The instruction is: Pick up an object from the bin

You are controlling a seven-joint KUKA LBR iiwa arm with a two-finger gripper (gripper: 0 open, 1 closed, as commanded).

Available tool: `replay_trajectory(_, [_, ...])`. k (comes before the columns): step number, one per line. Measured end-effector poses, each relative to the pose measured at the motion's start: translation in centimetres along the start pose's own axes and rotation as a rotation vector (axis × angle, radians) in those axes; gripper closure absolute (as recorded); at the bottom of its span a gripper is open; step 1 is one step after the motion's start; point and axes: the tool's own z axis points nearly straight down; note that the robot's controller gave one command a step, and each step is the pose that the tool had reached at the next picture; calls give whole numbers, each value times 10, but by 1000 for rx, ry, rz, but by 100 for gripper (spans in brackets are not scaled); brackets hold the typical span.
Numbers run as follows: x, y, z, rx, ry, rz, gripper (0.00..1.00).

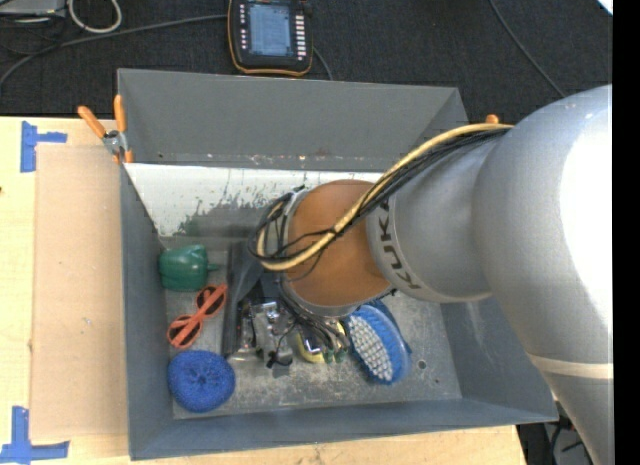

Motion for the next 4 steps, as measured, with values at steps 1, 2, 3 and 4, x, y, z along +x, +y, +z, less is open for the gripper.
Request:
replay_trajectory(1, [1, 0, -2, -3, -5, 0, 100])
replay_trajectory(2, [-23, 71, 1, -3, 6, -56, 100])
replay_trajectory(3, [-35, 72, 3, -5, 37, -89, 100])
replay_trajectory(4, [-40, 74, -31, -6, 15, -155, 100])
